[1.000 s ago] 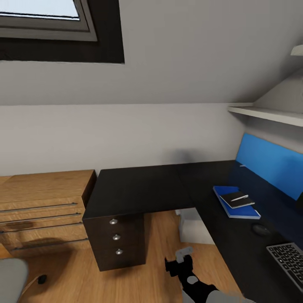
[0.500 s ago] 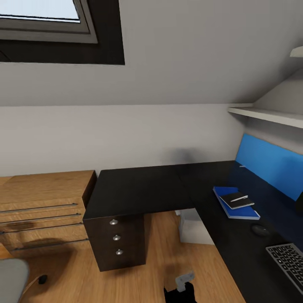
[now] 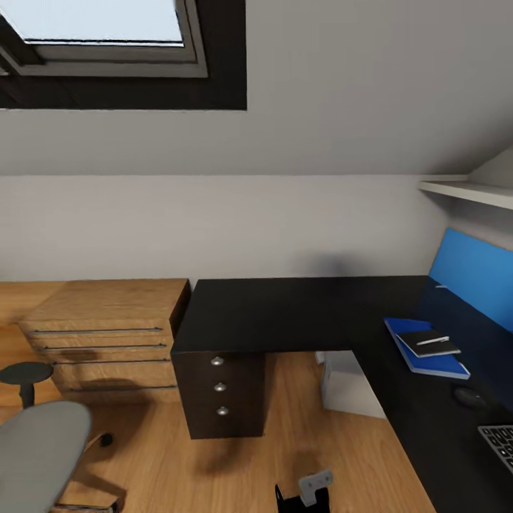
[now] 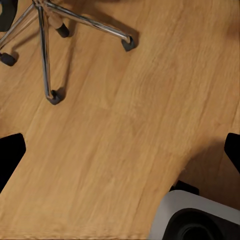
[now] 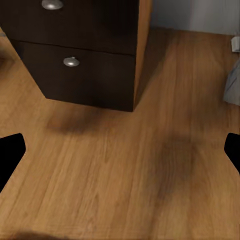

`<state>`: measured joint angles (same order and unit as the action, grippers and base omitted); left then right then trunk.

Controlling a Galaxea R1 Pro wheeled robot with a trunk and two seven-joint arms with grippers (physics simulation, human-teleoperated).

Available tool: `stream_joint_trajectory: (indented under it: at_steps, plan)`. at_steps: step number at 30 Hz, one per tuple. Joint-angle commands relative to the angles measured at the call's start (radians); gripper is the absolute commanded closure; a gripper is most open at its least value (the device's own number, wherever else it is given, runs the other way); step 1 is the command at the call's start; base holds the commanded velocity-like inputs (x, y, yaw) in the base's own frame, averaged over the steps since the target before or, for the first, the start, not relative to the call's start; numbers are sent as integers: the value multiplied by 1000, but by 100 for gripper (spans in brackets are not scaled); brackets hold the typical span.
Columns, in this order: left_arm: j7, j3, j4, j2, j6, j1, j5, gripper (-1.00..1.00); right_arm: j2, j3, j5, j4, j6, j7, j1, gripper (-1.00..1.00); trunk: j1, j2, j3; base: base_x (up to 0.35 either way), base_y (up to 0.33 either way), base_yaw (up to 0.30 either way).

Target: In the bedroom, organize the workspace by keeping the computer under the desk, ensuring the monitor is on the desk, placing the keyboard on the desk next to the monitor, placing the mouse on the desk next to the keyboard, moving the folder from the swivel chair onto the desk next to the mouse, stacking the notebook on top of the folder with the pen on top of the notebook, and positioning the swivel chair next to the desk.

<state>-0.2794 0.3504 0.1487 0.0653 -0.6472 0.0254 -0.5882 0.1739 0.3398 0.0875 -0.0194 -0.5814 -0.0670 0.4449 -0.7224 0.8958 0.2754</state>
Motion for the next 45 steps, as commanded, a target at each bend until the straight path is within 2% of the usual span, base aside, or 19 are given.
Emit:
stream_joint_trajectory:
  at_steps: [1,6,12,14,25,28,32,37,45]
  plan:
    - [-9,9,3,1,0,1,-2,-100,1,9,9,-2,-19,-3,-2,-100,0,1,1,-299,0,277]
    - [-9,9,3,1,0,1,-2,-100,1,10,9,-2,-103,-8,-25,-100,0,1,1,-137,0,277]
    - [-9,9,3,0,0,1,-2,-100,1,10,8,-2,-115,-47,-27,-100,0,1,1,-14,0,277]
    - [-9,9,3,-9,0,1,-2,-100,1,10,9,-2,-118,-53,-28,-100,0,1,1,-2,0,277]
    - [-9,9,2,-19,0,1,-3,-100,1,10,7,-2,-120,-56,-28,-100,0,1,2,0,0,267]
    - [-9,9,2,-19,0,1,-3,-100,-4,11,5,-2,-119,-52,-28,-100,0,1,3,0,0,35]
    - [-13,6,1,-42,-5,1,1,-100,1,13,5,-2,-106,-51,-34,-100,0,1,3,0,0,0]
    - [-13,8,-1,-52,-5,1,1,-100,0,15,3,-2,-106,-51,-34,-100,0,1,3,0,0,0]
    - [-14,7,-2,-56,-5,1,0,-100,-30,15,5,3,-114,-52,-34,-100,0,1,3,0,0,0]
